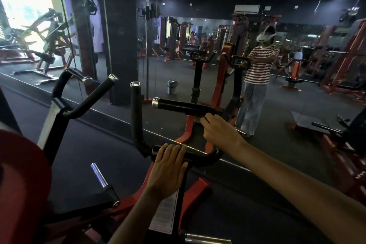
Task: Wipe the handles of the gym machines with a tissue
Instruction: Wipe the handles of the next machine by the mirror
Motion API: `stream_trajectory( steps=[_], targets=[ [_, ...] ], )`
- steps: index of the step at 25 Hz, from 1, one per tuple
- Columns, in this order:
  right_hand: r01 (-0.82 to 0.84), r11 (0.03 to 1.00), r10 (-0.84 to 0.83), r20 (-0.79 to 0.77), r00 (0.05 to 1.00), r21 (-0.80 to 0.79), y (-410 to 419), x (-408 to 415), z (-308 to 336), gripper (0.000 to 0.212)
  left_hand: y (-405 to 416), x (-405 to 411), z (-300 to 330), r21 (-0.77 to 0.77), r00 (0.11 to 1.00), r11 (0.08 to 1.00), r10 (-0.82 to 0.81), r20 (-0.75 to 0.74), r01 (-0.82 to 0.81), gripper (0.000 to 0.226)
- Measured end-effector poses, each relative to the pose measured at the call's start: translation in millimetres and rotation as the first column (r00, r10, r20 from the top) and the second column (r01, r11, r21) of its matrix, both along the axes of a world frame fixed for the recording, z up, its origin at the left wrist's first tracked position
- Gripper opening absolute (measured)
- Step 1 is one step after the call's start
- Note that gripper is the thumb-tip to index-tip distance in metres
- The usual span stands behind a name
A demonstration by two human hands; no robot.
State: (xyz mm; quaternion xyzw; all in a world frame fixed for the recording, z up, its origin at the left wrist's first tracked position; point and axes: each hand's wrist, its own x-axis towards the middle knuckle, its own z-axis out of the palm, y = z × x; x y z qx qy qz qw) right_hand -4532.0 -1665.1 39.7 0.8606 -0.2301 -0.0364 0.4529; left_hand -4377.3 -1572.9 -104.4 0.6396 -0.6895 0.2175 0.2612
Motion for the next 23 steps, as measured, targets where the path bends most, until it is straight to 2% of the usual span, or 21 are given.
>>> stream_trajectory(
  steps=[1,3,5,8,10,13,15,17,20,23],
  targets=[
    [0.057,0.998,-0.057,0.009,0.998,0.025,8,3,-1,0.006,0,0,0,-0.001,1.0,1.0,-0.002,-0.002,0.002,0.046],
    [0.141,0.988,-0.143,0.027,0.989,0.067,17,11,-7,0.02,1,1,0,0.01,1.0,1.0,-0.005,-0.008,0.005,0.047],
    [0.192,0.97,-0.202,0.053,0.978,0.15,28,19,-13,0.025,1,1,0,0.027,1.0,1.0,-0.002,-0.015,0.002,0.047],
    [0.222,0.896,-0.298,0.149,0.943,0.385,40,22,-31,0.026,2,0,2,0.043,1.0,0.999,0.003,-0.016,-0.002,0.049],
    [0.143,0.823,-0.347,0.287,0.893,0.549,45,23,-37,0.022,2,-1,2,0.033,1.0,0.999,0.004,-0.023,-0.004,0.049],
    [-0.013,0.757,-0.395,0.474,0.787,0.653,47,27,-45,0.017,3,-2,0,0.018,0.999,1.0,-0.005,-0.035,0.006,0.047],
    [-0.078,0.728,-0.422,0.534,0.733,0.681,46,27,-53,0.016,2,-2,1,0.003,0.999,1.0,-0.001,-0.039,0.001,0.048],
    [-0.107,0.727,-0.392,0.538,0.746,0.679,42,20,-55,0.018,2,-2,1,0.005,0.999,1.0,-0.001,-0.032,0.001,0.049],
    [-0.037,0.809,-0.248,0.399,0.883,0.586,38,3,-41,0.022,1,-1,1,0.006,1.0,1.0,-0.003,-0.03,0.003,0.048],
    [0.014,0.926,-0.117,0.252,0.961,0.377,25,-4,-25,0.023,2,-2,2,0.016,1.0,1.0,0.002,-0.02,-0.002,0.047]
  ],
)
